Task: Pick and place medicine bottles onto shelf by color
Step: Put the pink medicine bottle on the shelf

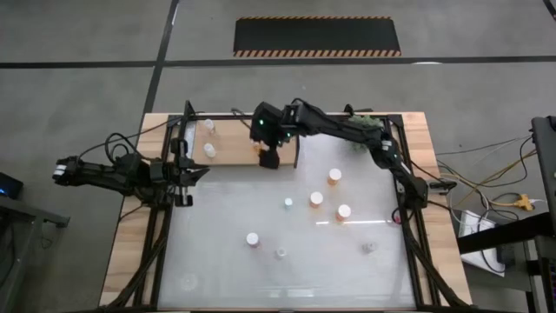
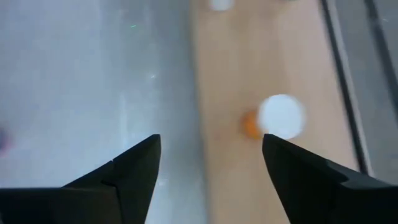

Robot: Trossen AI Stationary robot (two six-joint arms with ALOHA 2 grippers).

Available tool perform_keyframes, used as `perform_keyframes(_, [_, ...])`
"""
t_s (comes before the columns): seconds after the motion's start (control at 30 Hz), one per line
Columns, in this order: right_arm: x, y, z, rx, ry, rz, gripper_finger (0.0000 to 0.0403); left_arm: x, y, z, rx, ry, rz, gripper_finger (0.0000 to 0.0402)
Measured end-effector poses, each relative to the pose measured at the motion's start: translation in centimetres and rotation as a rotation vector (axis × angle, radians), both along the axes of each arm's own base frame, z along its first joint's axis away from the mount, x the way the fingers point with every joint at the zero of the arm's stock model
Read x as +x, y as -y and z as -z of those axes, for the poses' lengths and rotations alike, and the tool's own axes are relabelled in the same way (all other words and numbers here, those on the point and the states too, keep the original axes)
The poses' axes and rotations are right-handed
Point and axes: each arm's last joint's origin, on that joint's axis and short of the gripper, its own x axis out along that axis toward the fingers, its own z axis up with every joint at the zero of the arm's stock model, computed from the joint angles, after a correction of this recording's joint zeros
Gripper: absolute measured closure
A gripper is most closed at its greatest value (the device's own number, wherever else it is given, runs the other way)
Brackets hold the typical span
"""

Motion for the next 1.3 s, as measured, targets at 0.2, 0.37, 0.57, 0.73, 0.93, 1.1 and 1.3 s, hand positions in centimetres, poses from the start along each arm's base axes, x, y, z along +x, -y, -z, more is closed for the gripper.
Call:
perform_keyframes(0.2, [-1.3,-6.1,-1.3,0.027,-0.062,-0.100,0.0160,0.1,0.0,0.0,-0.002,0.000,0.001,0.0392])
perform_keyframes(0.37, [-3.3,-11.0,-0.7,0.052,-0.098,-0.128,0.0173,0.5,0.1,0.2,0.001,-0.015,0.006,0.0391])
perform_keyframes(0.57, [-6.9,-16.3,1.6,0.018,-0.011,-0.101,0.0177,1.1,0.3,0.0,-0.006,0.016,0.062,0.0391])
perform_keyframes(0.73, [-10.3,-19.4,3.6,0.004,0.123,-0.115,0.0177,1.9,0.5,0.3,-0.003,-0.005,0.067,0.0391])
perform_keyframes(0.93, [-14.5,-21.4,5.9,-0.064,0.290,-0.143,0.0177,3.3,0.7,0.6,-0.061,-0.054,0.092,0.0391])
perform_keyframes(1.1, [-17.2,-21.5,7.4,-0.069,0.454,-0.213,0.0177,5.7,1.2,0.5,-0.190,-0.096,0.147,0.0391])
perform_keyframes(1.3, [-20.0,-20.4,8.6,-0.085,0.571,-0.240,0.0177,9.2,3.0,-0.3,-0.255,-0.178,0.218,0.0391])
